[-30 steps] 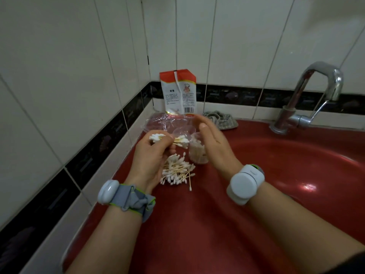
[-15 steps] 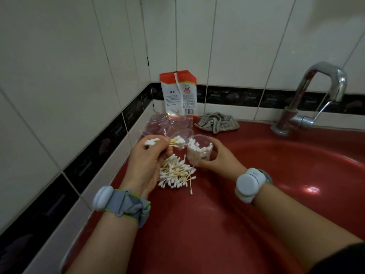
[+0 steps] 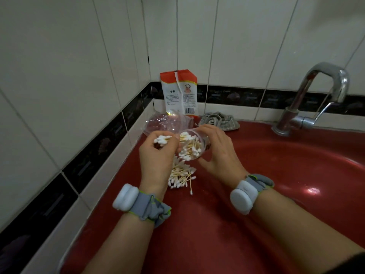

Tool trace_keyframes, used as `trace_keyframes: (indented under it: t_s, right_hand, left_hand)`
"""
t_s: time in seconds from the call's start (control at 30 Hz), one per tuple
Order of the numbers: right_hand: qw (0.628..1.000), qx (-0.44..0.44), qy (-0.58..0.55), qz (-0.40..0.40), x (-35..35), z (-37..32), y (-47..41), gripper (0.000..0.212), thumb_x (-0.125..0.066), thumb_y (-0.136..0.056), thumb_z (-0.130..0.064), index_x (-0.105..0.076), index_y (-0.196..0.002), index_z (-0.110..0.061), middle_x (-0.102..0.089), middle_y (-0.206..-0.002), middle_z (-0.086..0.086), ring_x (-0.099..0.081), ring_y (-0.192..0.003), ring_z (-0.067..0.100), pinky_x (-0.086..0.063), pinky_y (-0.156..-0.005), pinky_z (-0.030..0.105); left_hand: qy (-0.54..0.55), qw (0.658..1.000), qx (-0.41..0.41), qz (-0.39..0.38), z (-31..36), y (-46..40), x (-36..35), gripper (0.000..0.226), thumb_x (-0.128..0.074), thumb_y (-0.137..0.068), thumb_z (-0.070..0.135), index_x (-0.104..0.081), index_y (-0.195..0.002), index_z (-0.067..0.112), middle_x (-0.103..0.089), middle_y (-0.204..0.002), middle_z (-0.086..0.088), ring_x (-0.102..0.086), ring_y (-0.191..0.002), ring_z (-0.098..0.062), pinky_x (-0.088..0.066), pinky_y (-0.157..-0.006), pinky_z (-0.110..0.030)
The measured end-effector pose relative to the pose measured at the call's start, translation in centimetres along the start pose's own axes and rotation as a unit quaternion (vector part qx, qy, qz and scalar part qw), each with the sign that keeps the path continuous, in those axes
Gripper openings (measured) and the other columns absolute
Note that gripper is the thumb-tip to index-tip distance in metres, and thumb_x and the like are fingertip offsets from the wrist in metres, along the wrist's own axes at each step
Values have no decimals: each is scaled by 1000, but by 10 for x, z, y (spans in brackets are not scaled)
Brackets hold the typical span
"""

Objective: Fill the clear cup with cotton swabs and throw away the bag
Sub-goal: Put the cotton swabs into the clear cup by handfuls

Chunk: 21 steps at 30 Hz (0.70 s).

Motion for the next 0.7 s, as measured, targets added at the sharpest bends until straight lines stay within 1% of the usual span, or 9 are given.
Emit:
trace_keyframes:
  t_s: [0.13,0.27,0.37,0.4,0.47,0.53,0.6,0.67,0.7]
  right_hand:
    - [1000,4,-9,1,0,-6,-2,71,-73,-68,-24,-38,-129,-24,-46,-132,1,-41,-128,20,-36,-101,45]
    - [1000,6,-21,-6,-1,-13,-3,71,-72,-66,-21,-39,-129,-25,-45,-132,0,-39,-128,17,-34,-102,39]
    - [999,-1,-40,-3,0,-16,-4,71,-69,-65,-19,-38,-128,-27,-45,-132,0,-38,-128,15,-33,-101,36]
    - [999,-6,-46,-2,1,-17,-4,71,-68,-65,-19,-37,-128,-28,-46,-132,0,-38,-128,14,-33,-101,36]
    - [998,-15,-53,2,2,-15,-4,70,-67,-65,-20,-37,-128,-28,-45,-132,0,-38,-127,14,-33,-102,36]
    - [999,-15,-52,0,1,-15,-3,69,-66,-66,-21,-39,-129,-25,-45,-132,-1,-38,-127,14,-33,-102,36]
    - [999,-5,-45,-2,0,-17,-2,66,-61,-67,-28,-39,-129,-25,-45,-133,-2,-37,-129,13,-31,-102,32]
    - [999,12,-37,-10,-2,-21,-2,66,-59,-68,-31,-38,-130,-25,-45,-133,-1,-36,-130,12,-27,-102,26]
    - [999,19,-34,-13,-3,-23,-2,66,-60,-68,-30,-39,-130,-24,-46,-134,-1,-36,-130,12,-27,-103,26]
  left_hand:
    - [-91,993,-74,24,4,3,-4,14,-71,-78,13,-63,-72,23,-64,-68,-3,-60,-64,-15,-52,-64,-32]
    - [-138,982,-129,14,7,6,-13,10,-71,-78,14,-64,-75,20,-63,-73,3,-61,-73,-13,-51,-69,-27]
    - [-261,942,-210,-1,8,9,-20,5,-69,-78,20,-67,-82,20,-54,-77,19,-47,-91,-15,-35,-79,-8]
    - [-292,929,-227,1,8,10,-20,8,-65,-79,27,-66,-85,21,-52,-81,18,-42,-94,-14,-30,-81,-8]
    - [-318,918,-238,16,6,13,-19,26,-54,-79,41,-64,-93,22,-50,-95,11,-38,-100,-15,-27,-87,-16]
    - [-294,928,-225,39,6,15,-16,40,-44,-83,48,-59,-106,19,-48,-109,3,-37,-108,-15,-25,-92,-18]
    - [-278,938,-201,51,6,14,-16,59,-30,-88,56,-49,-127,16,-45,-130,-5,-34,-124,-20,-21,-104,-21]
    - [-312,936,-161,22,1,8,-21,85,-7,-83,72,-26,-146,17,-24,-153,-6,-13,-143,-21,-9,-116,-36]
    - [-334,932,-141,0,-3,5,-23,94,4,-76,78,-13,-149,20,-10,-158,-1,1,-146,-17,-1,-117,-41]
Point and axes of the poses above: each hand's wrist, its own y-axis away from the middle knuckle, its own x-axis out of the back of the hand, z = x × y, the point moved 4 cm from there along -y, towards the middle knuckle
